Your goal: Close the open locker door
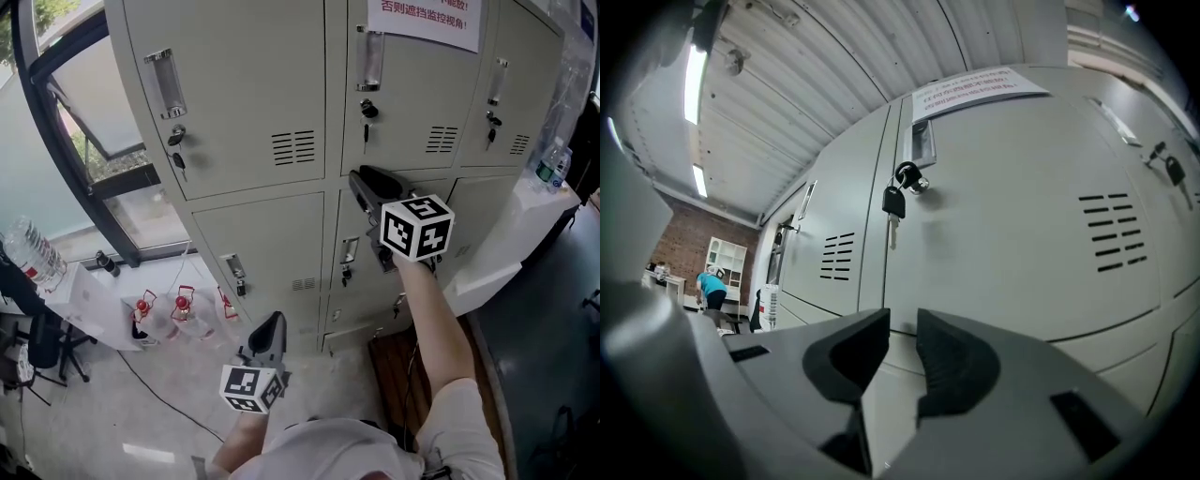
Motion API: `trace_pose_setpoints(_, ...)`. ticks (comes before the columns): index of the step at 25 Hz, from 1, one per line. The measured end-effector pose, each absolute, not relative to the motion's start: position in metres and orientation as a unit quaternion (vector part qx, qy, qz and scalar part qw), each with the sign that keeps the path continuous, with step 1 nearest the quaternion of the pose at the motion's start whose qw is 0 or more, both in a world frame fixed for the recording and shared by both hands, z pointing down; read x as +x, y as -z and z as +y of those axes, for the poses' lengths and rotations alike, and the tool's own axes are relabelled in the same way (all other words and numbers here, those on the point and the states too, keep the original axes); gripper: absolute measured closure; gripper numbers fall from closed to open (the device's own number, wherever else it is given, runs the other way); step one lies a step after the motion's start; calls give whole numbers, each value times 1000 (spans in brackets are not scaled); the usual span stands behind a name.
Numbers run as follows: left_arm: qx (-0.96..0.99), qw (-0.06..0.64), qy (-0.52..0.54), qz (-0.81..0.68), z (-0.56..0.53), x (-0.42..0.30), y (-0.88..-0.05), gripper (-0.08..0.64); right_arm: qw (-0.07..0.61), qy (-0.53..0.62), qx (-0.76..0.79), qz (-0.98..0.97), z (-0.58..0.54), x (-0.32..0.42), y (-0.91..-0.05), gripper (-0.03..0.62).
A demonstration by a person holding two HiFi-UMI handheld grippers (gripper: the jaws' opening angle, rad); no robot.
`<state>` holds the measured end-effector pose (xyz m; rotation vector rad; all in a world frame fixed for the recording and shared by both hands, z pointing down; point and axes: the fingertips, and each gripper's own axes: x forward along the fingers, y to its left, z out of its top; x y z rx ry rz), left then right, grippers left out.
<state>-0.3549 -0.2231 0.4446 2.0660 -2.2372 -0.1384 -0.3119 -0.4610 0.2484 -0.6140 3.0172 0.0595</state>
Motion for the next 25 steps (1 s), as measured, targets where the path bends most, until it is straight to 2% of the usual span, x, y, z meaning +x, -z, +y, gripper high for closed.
trace_pose_setpoints(12, 686, 38, 48, -725, -228, -346, -438, 552, 34, -46, -216, 975, -441, -286, -255, 503)
trace_pose_setpoints(19, 709, 31, 47, -703, -241, -317, -432, 552, 38, -97, -252, 962, -410, -223, -277, 571)
trace_pose_setpoints(25, 731, 22, 41, -681, -252, -285, -431, 552, 49, -52, -331, 941, -396, -149, -327, 578)
